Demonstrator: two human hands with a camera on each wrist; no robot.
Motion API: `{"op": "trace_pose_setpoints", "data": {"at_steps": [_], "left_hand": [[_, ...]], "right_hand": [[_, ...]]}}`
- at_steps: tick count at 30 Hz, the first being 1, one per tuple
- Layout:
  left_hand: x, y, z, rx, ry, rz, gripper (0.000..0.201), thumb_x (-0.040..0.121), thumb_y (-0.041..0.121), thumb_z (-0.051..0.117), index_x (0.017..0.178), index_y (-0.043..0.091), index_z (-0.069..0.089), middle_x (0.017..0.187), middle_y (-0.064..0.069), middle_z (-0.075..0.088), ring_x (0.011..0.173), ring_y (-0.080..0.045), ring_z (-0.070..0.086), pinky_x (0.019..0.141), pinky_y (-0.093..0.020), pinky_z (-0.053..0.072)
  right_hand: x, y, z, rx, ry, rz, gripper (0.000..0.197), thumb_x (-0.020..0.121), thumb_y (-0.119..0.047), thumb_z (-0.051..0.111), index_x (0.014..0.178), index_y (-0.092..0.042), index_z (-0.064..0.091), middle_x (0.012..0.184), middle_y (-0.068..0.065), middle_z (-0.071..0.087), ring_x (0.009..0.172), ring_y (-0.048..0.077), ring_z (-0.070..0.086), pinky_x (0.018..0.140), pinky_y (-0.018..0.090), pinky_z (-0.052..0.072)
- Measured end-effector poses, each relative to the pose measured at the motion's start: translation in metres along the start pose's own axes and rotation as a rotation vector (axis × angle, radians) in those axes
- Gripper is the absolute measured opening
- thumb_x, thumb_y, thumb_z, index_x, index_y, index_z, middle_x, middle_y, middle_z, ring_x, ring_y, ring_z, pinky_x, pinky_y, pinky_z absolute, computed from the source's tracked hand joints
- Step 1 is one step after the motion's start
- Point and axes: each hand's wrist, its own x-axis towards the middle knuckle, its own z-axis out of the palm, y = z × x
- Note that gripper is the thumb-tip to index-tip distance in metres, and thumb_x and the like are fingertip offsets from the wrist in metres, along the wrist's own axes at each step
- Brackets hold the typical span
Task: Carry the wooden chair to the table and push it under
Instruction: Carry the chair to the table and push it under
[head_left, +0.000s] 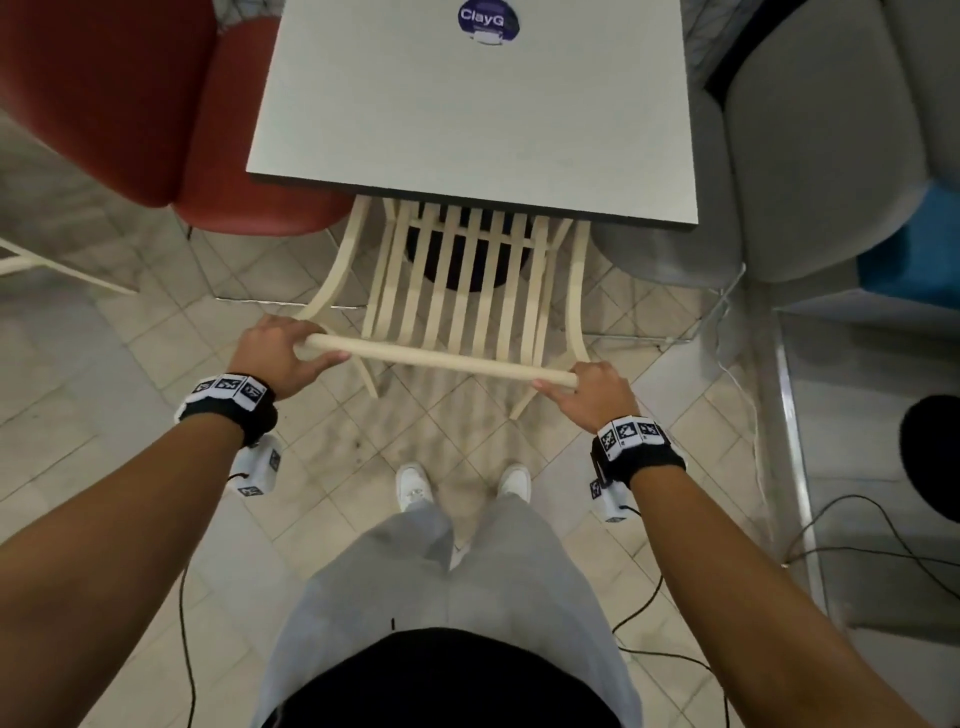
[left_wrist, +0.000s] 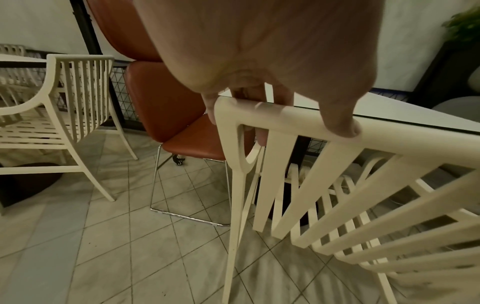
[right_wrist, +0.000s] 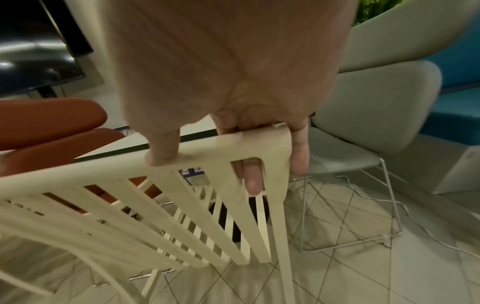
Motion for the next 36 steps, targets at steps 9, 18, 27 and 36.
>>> {"op": "trace_pose_setpoints", "data": {"at_steps": [9, 18, 27, 36], "left_hand": [[-0.027, -0.008, 0.015, 0.006, 0.009, 0.049, 0.081, 0.069, 0.092, 0.048, 0.098, 0.024, 0.081, 0.088, -0.007, 0.077, 0.097, -0.033, 0.062, 0.086, -0.049, 0.051], [-0.052, 0.029, 0.044, 0.078, -0.013, 0.054, 0.079, 0.069, 0.094, 0.045, 0.087, 0.025, 0.079, 0.077, 0.002, 0.071, 0.09, -0.026, 0.059, 0.08, -0.043, 0.039], [-0.058, 0.069, 0.071, 0.118, -0.049, 0.099, 0.078, 0.075, 0.093, 0.047, 0.104, 0.026, 0.073, 0.104, 0.004, 0.073, 0.106, -0.025, 0.065, 0.102, -0.049, 0.043], [-0.051, 0.134, 0.099, 0.148, -0.077, 0.173, 0.065, 0.089, 0.08, 0.05, 0.106, 0.023, 0.076, 0.094, 0.001, 0.078, 0.09, -0.025, 0.07, 0.092, -0.046, 0.046]], "right_hand": [[-0.029, 0.018, 0.018, 0.002, 0.001, -0.009, 0.083, 0.07, -0.09, 0.038, 0.096, -0.017, 0.068, 0.096, 0.008, 0.061, 0.089, 0.027, 0.06, 0.083, 0.043, 0.053], [-0.019, 0.069, -0.003, 0.072, -0.054, -0.008, 0.086, 0.058, -0.095, 0.043, 0.098, -0.025, 0.071, 0.098, 0.004, 0.065, 0.091, 0.024, 0.061, 0.083, 0.045, 0.055], [-0.029, 0.063, 0.01, -0.114, 0.04, -0.062, 0.076, 0.072, -0.087, 0.036, 0.115, -0.031, 0.062, 0.122, -0.003, 0.061, 0.123, 0.026, 0.05, 0.112, 0.06, 0.016], [-0.025, 0.029, 0.029, -0.066, 0.13, -0.19, 0.072, 0.074, -0.085, 0.039, 0.107, -0.026, 0.066, 0.104, -0.002, 0.064, 0.102, 0.024, 0.05, 0.1, 0.048, 0.032]]}}
